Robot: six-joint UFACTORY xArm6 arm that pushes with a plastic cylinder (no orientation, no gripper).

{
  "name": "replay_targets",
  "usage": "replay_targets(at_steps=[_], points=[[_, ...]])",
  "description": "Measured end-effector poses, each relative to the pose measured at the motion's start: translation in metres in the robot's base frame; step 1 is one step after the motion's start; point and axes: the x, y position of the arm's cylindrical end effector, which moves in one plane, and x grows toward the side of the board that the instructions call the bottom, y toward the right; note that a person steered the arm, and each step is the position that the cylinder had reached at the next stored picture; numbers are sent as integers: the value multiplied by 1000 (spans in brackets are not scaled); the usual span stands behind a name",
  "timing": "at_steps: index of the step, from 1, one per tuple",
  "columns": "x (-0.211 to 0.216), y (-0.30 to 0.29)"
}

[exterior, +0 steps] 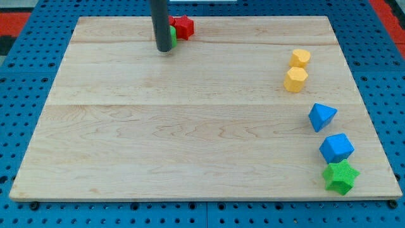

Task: Move the arm left to the green star

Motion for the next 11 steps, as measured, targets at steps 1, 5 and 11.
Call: replay_targets(at_steps=[1,5,11], points=[[9,44],[113,201],[245,183]])
